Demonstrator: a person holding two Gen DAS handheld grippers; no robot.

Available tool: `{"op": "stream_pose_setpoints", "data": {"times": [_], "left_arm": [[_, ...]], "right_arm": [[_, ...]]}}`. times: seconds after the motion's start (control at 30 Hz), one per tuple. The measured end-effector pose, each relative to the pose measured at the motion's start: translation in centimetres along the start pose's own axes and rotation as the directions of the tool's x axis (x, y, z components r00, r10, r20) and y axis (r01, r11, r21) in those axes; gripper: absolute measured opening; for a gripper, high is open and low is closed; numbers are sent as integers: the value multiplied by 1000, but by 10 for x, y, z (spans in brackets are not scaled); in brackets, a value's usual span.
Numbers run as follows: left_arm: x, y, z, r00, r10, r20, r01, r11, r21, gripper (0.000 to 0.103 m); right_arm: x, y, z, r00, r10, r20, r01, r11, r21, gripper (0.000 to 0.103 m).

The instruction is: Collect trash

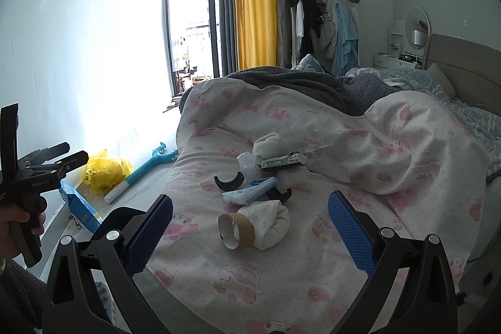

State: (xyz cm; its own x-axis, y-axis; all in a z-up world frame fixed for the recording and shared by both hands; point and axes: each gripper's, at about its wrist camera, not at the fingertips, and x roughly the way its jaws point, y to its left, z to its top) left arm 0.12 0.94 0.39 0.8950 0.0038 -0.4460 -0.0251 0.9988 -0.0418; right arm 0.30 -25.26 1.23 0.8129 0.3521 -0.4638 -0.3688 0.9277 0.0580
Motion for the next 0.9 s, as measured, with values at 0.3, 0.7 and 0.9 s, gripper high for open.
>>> {"op": "stream_pose_setpoints", "data": {"times": [0.3, 0.7, 0.9], "left_arm": [[0, 0, -1, 1000, 1, -1, -1, 1000, 0, 100], [0, -1, -1, 1000, 8, 1, -8, 1000, 2, 100], [2, -3, -8, 1000, 26, -7, -26, 1000, -3, 100]], "right_arm": [[0, 0, 0, 1000, 0, 0, 0, 1000, -1, 100], [0, -1, -1, 1000, -1, -4, 1, 1000, 0, 100], [2, -1, -4, 1000, -5, -10, 5, 1000, 0, 100]]}}
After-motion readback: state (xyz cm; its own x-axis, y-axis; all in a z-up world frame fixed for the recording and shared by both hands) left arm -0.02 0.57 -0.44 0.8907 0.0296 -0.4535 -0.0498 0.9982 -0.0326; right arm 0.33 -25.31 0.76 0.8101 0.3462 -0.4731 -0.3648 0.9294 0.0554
